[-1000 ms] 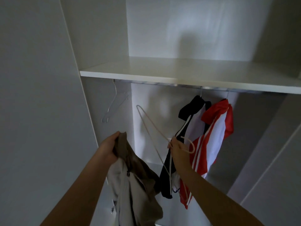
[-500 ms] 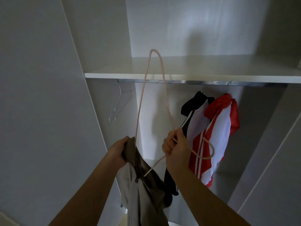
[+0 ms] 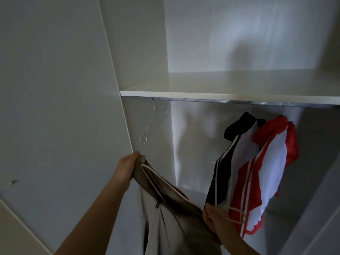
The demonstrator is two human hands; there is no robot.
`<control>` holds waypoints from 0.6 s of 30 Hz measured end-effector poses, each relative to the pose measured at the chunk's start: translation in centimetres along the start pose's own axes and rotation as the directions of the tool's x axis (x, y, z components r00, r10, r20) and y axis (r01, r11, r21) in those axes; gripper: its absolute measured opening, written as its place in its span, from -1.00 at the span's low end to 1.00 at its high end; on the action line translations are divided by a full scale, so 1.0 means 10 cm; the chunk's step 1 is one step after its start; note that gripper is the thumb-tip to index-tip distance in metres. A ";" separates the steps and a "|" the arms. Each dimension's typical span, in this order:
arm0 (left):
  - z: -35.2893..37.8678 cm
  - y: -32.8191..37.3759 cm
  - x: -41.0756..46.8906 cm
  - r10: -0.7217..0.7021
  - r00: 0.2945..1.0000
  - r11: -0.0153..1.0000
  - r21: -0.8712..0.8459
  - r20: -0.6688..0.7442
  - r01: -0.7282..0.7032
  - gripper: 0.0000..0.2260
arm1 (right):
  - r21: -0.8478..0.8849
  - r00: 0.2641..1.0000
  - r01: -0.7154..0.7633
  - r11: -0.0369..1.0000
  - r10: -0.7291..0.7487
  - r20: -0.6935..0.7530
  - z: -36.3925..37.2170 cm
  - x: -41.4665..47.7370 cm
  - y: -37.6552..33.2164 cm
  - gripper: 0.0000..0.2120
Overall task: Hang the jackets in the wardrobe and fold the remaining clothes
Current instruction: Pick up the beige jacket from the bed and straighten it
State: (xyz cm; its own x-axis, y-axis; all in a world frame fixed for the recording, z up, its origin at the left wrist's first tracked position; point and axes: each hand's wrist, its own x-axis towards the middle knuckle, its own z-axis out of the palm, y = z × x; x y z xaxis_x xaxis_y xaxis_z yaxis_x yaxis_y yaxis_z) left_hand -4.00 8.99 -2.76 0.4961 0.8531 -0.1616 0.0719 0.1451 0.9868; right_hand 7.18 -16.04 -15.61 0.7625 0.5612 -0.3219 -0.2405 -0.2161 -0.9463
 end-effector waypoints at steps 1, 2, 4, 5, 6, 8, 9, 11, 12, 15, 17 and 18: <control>0.01 0.00 -0.01 0.059 0.998 0.996 0.071 0.007 -0.059 -0.77 | -0.027 1.000 -0.027 0.999 0.026 -0.013 -0.04 0.05 0.08 -0.48; 0.02 0.00 -0.01 0.134 0.991 0.977 0.165 0.020 -0.135 -0.74 | -0.080 1.000 -0.026 0.996 0.025 -0.008 -0.09 0.07 0.16 -0.49; 0.09 0.02 -0.07 0.298 0.952 0.887 0.346 0.075 -0.306 -0.67 | -0.251 0.999 -0.009 0.968 0.019 0.036 -0.13 0.06 0.26 -0.55; 0.14 0.04 -0.12 0.367 0.923 0.838 0.390 0.116 -0.382 -0.65 | -0.310 0.998 0.001 0.951 0.020 0.065 -0.11 0.04 0.24 -0.56; 0.20 0.06 -0.19 0.420 0.893 0.801 0.397 0.164 -0.449 -0.64 | -0.349 0.996 0.002 0.937 0.030 0.084 -0.07 0.01 0.16 -0.58; 0.32 0.08 -0.31 0.482 0.837 0.760 0.351 0.260 -0.547 -0.63 | -0.444 0.989 0.017 0.896 0.051 0.141 0.06 0.01 -0.10 -0.62; 0.36 0.07 -0.35 0.499 0.815 0.747 0.330 0.295 -0.577 -0.62 | -0.498 0.985 0.037 0.866 0.053 0.166 0.13 0.04 -0.27 -0.64; 0.37 0.00 -0.36 0.491 0.807 0.740 0.333 0.327 -0.585 -0.64 | -0.564 0.978 0.135 0.814 -0.019 0.206 0.21 0.12 -0.64 -0.74; 0.34 -0.04 -0.32 0.444 0.831 0.748 0.372 0.335 -0.550 -0.68 | -0.543 0.972 0.190 0.818 -0.080 0.219 0.22 0.16 -0.83 -0.80; 0.21 -0.21 -0.11 0.142 0.916 0.751 0.562 0.376 -0.347 -0.82 | -0.399 0.958 0.226 0.889 -0.128 0.257 0.20 0.20 -1.24 -0.84; 0.21 -0.32 0.06 -0.040 0.918 0.768 0.600 0.395 -0.225 -0.85 | -0.429 0.960 0.231 0.873 -0.133 0.245 0.23 0.27 -1.36 -0.83; 0.25 -0.36 0.17 -0.071 0.913 0.784 0.589 0.402 -0.198 -0.83 | -0.470 0.959 0.249 0.847 -0.147 0.243 0.26 0.35 -1.39 -0.82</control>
State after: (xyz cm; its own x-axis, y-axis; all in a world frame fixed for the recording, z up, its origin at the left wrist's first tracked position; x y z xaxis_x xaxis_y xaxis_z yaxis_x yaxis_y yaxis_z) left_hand -1.29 8.64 -6.51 0.7957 0.5667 -0.2137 0.4674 -0.3503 0.8117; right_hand 11.59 -8.98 -3.69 0.6203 0.7642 -0.1768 0.2683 -0.4185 -0.8677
